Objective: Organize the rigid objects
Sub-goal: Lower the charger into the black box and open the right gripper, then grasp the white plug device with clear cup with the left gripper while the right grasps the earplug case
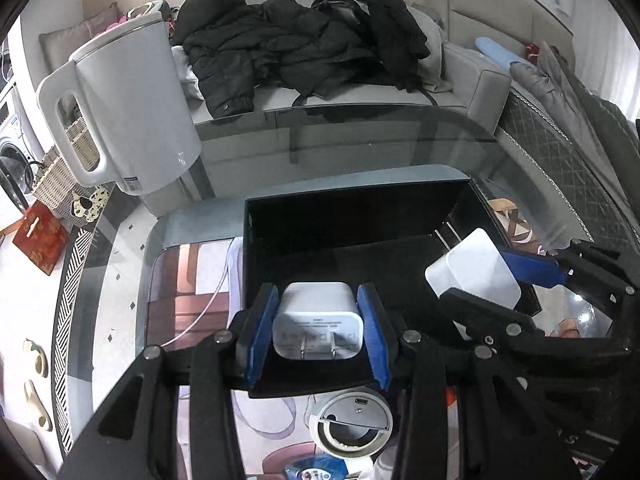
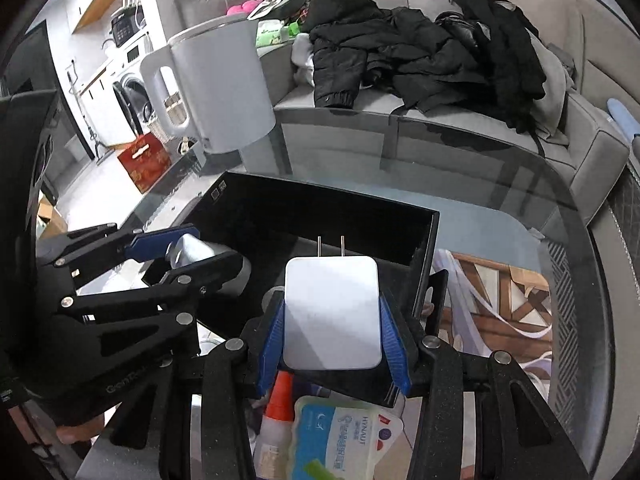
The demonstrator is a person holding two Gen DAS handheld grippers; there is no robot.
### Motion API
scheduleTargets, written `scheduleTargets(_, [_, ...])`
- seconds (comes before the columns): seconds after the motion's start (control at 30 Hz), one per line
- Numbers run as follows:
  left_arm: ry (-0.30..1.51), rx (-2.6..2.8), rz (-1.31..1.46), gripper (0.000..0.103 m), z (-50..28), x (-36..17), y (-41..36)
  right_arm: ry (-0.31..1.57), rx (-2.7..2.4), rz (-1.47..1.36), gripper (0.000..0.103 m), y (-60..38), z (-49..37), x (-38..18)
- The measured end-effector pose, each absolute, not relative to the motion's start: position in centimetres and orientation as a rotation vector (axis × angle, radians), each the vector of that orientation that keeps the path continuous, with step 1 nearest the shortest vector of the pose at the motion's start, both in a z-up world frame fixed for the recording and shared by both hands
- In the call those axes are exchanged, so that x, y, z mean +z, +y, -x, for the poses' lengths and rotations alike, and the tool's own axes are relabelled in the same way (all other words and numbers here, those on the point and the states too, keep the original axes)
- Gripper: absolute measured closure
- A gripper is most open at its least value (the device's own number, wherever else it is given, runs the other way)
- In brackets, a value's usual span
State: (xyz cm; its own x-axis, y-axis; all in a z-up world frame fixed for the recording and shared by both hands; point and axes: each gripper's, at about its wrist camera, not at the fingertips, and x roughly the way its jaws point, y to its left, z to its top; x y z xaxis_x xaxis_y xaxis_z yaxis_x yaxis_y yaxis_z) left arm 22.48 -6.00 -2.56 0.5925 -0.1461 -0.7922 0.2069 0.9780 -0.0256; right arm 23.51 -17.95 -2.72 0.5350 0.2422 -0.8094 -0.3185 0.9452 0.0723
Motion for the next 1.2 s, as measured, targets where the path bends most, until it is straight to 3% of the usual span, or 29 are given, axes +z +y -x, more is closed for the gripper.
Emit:
scheduleTargets(0.23, [0.893,-0.243,0.014,0.044,-22.2,-1.4,-4.8,0.935,0.336,0.024,0.051,-18.8,-23.2,-1.9])
scheduleTargets(0.47, [0.767,-0.272,0.033,0.041,-18.8,2.1,-4.5,0.843,0.326,-0.003,0.050,-20.2,-20.7,0.9])
scheduleTargets(0.53, [0.731,-0.281,0.038,0.033,-17.6,3.1,-4.4,0.811,0.326,0.004,0.050,-20.5,-19.6,1.8])
scheduleTargets(0.63, [0.706,-0.282,0.050,0.033,-16.4,3.8,-4.4,0.757,0.324,0.019,0.041,-20.8,-17.8,3.4])
scheduleTargets(0.87, [0.670,-0.289,0.043,0.032,-14.3,4.4,-4.6,0.707,0.336,0.007,0.038,-21.9,-14.2,5.3])
scheduleTargets(0.93, [0.673,-0.283,0.038,0.032,-13.7,4.1,-4.6,0.695,0.339,0.028,0.028,-22.1,-13.1,5.4])
scheduleTargets(1.2, [0.749,-0.298,0.017,0.032,-11.6,1.3,-4.9,0.745,0.359,0.038,0.027,-23.1,-11.6,3.6])
